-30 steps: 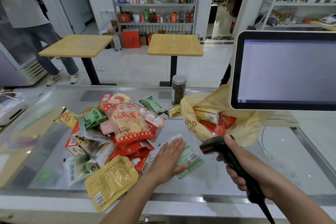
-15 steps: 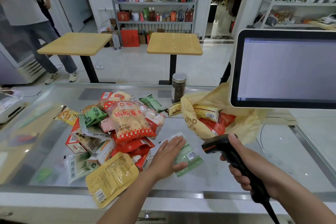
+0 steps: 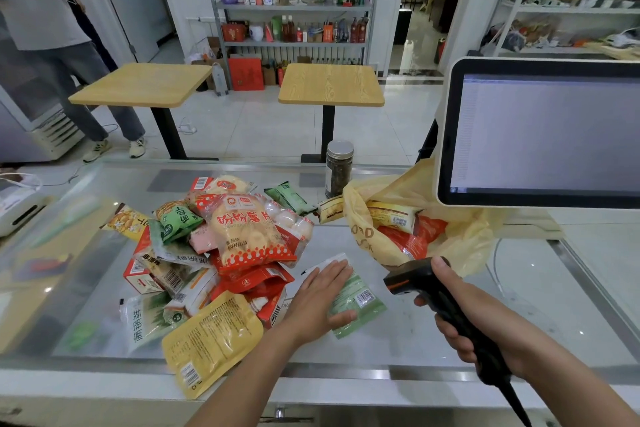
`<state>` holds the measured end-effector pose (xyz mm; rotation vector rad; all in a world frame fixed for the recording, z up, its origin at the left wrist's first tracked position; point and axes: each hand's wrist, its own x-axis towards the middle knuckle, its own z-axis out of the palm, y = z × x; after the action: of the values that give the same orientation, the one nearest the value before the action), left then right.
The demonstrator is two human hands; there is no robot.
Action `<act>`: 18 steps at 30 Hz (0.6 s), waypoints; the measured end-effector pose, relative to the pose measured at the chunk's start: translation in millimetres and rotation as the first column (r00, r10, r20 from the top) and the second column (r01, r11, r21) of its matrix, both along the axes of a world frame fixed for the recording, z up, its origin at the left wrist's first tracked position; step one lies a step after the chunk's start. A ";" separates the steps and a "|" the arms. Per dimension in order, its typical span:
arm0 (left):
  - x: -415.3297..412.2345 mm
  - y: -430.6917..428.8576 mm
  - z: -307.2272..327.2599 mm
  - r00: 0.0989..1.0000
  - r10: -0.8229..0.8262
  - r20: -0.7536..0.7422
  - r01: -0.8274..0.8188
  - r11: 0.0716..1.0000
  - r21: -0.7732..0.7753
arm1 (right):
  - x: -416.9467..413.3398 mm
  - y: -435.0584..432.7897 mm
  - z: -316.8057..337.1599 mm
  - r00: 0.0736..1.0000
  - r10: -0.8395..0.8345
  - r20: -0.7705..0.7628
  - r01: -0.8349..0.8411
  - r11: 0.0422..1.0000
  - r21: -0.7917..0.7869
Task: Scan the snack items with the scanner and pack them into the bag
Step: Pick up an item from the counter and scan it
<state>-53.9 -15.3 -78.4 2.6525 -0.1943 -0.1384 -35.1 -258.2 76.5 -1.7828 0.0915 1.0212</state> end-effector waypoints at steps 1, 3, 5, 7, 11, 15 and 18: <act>-0.5 -1.1 1.1 1.000 0.017 0.000 -0.017 1.000 -0.017 | 1.2 1.0 -4.7 1.000 0.006 0.006 -0.006 1.000 -0.010; -1.6 -4.2 4.5 0.994 0.108 -0.031 -0.109 0.992 -0.065 | 3.0 3.4 -17.2 1.000 0.007 0.021 -0.007 0.999 -0.036; -1.4 -5.7 8.1 0.973 0.210 -0.094 -0.216 0.975 -0.060 | 4.6 6.0 -32.3 1.000 -0.011 0.029 0.013 0.998 -0.057; 0.4 -6.4 11.6 0.956 0.270 -0.117 -0.269 0.963 0.023 | 6.2 7.6 -47.1 0.999 -0.031 0.036 0.033 0.997 -0.072; 10.0 -9.7 27.7 0.913 0.371 -0.166 -0.384 0.922 -0.046 | 11.9 7.7 -71.0 0.998 -0.041 0.049 0.045 0.995 -0.085; 13.8 -15.3 40.3 0.919 0.374 -0.128 -0.382 0.923 -0.048 | 17.1 11.1 -84.4 0.998 -0.035 0.052 0.038 0.998 -0.041; 13.5 -18.0 54.5 0.923 0.374 -0.091 -0.383 0.916 -0.116 | 20.1 17.0 -91.6 0.988 -0.061 0.140 0.066 0.997 -0.031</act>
<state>-40.4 -33.2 -23.9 2.4940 0.3240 -0.0822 -15.1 -241.2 -15.1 -1.8663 0.0800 0.8524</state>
